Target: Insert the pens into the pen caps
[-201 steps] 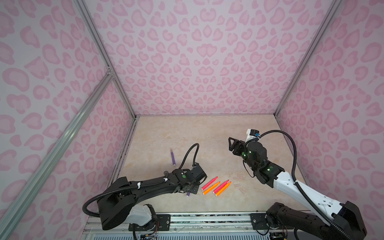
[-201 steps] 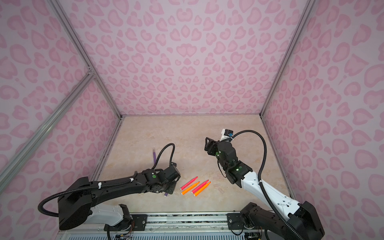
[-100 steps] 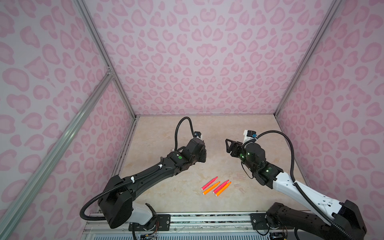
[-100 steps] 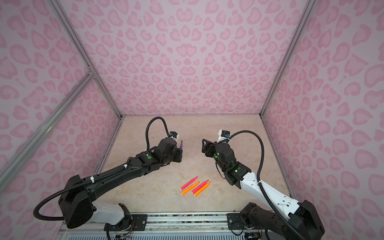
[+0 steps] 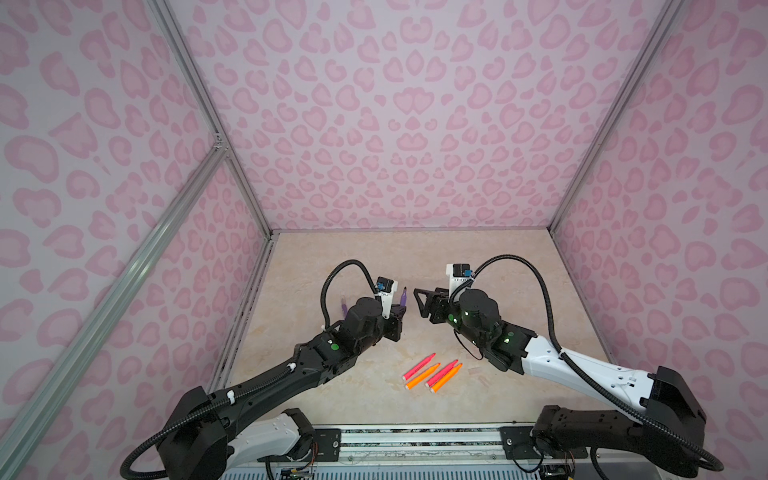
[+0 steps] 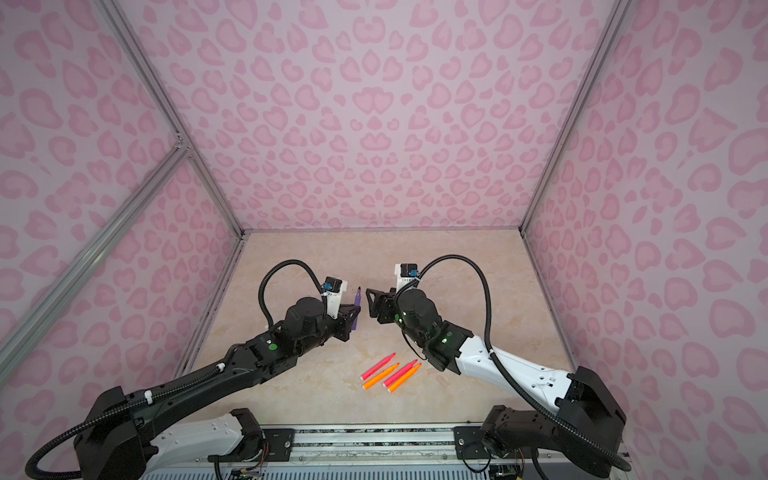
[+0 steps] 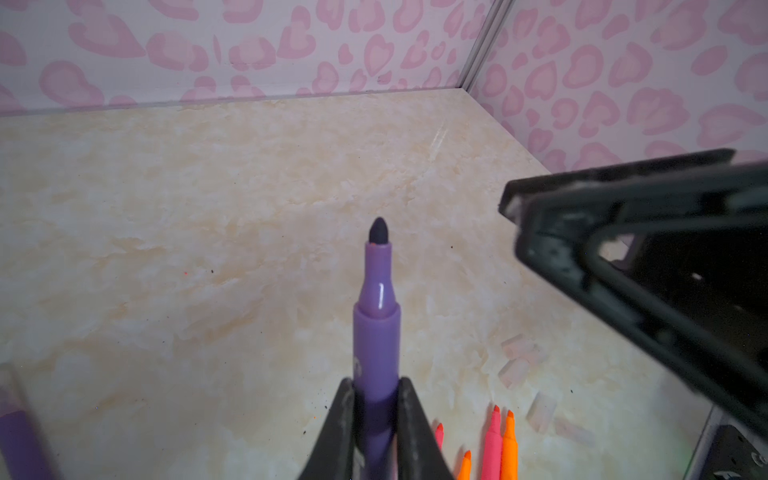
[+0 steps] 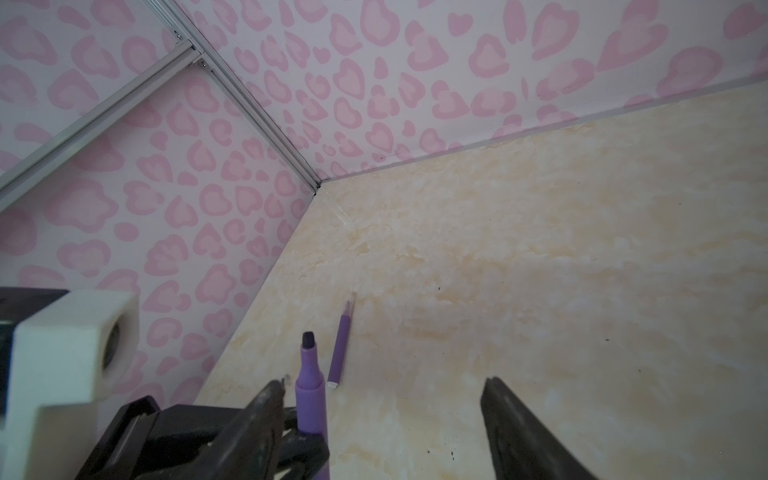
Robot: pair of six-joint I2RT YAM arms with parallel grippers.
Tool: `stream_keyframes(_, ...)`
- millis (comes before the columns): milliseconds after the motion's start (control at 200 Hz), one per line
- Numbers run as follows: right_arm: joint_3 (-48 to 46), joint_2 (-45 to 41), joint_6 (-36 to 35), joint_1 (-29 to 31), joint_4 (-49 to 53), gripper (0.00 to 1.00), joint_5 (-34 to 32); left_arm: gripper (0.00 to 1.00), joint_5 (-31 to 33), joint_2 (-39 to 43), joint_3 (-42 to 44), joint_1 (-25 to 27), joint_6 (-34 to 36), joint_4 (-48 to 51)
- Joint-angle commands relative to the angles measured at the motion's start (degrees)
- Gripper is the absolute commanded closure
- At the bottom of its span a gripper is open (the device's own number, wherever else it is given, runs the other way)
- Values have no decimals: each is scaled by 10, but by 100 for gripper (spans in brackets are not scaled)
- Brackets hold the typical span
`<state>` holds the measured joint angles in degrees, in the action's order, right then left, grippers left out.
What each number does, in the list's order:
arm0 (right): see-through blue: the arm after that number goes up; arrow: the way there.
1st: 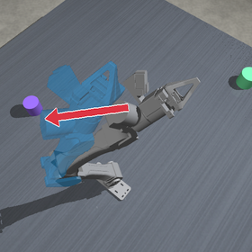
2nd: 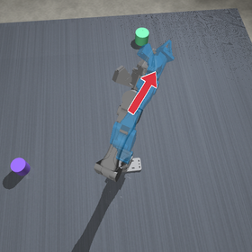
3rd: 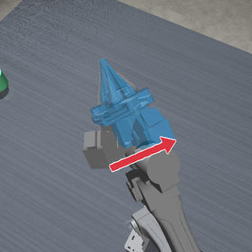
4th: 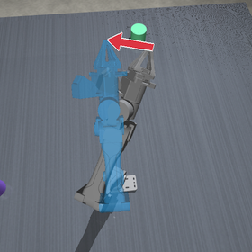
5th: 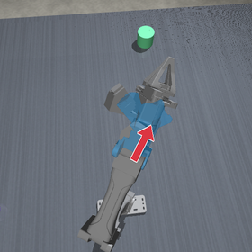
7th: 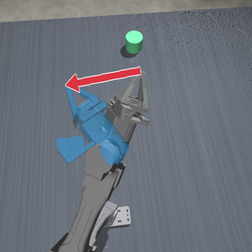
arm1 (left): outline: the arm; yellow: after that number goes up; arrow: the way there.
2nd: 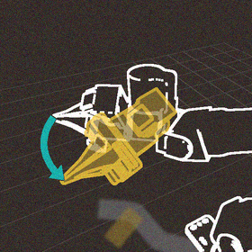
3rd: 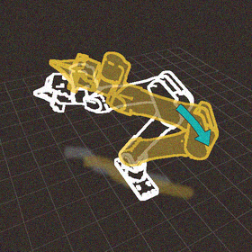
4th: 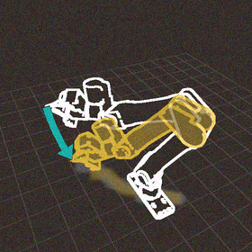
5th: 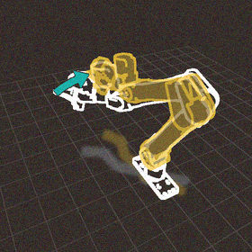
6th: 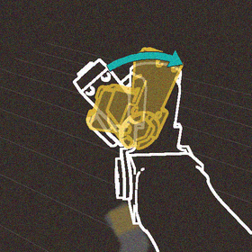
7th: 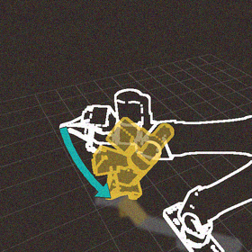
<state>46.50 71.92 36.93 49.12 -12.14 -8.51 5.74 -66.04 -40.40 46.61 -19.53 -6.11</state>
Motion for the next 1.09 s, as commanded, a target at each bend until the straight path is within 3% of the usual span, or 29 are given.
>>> stream_keyframes(0,3,14,13,6,-20,26,19,96,-27,4,4,0,14,-42)
stream_keyframes(415,18,44,21,33,-26,29,24,96,-31,5,-15,1,20,-14)
stream_keyframes(645,11,56,34,32,-47,48,25,96,-68,29,5,1,27,-39)
stream_keyframes(885,27,75,49,32,-42,55,53,96,-96,27,4,4,34,-44)
stream_keyframes(1090,19,74,65,32,-51,78,63,96,-80,14,-2,5,32,-41)
